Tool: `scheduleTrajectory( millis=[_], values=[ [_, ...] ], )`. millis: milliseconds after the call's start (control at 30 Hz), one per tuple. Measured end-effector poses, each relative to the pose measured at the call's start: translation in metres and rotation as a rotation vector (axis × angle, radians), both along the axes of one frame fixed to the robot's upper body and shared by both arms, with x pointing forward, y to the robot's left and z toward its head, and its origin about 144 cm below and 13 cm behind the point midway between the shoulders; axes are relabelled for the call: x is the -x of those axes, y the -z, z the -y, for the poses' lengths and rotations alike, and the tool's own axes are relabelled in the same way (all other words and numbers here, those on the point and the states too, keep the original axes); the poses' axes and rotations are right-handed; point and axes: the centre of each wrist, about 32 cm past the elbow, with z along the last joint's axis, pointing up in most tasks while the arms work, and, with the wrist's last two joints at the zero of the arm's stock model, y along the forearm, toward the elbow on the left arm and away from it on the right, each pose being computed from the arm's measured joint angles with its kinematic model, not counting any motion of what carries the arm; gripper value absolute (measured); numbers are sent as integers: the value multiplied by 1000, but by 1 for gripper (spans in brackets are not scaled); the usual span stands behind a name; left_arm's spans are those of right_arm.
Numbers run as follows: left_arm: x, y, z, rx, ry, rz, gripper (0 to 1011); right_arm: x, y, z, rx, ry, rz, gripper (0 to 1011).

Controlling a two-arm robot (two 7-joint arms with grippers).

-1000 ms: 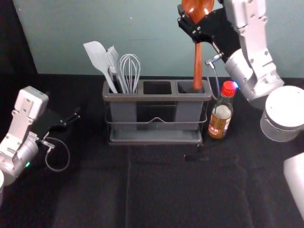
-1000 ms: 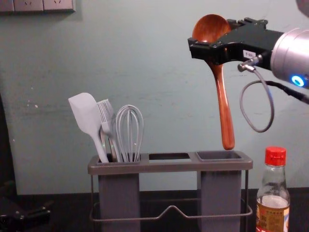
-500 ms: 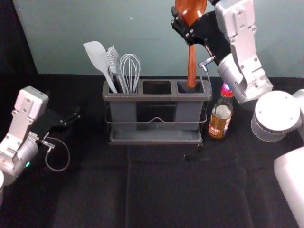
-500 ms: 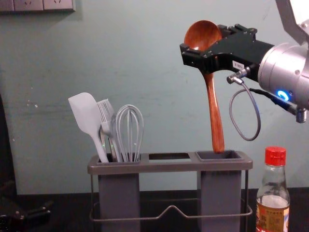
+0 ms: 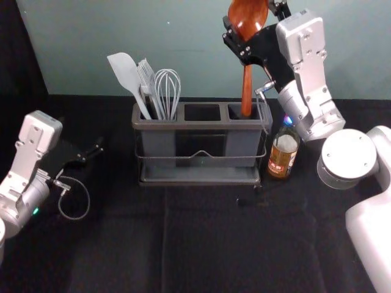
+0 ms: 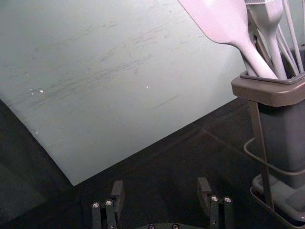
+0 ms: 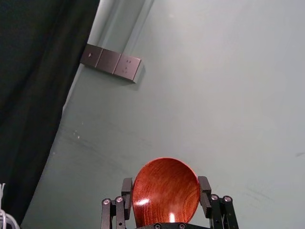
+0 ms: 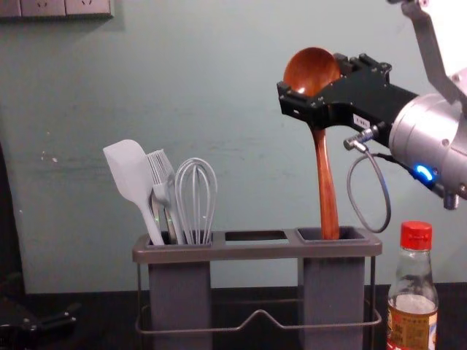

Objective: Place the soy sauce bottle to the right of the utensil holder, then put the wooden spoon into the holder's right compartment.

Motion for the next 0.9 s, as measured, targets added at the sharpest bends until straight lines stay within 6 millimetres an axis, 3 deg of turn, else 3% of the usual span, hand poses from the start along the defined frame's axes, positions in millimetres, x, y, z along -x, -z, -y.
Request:
scheduleTrajectory(
  millis=[900],
  values=[
    [0, 0, 0, 0, 0, 0, 1005, 8, 32, 5, -1, -3, -89, 842]
  ],
)
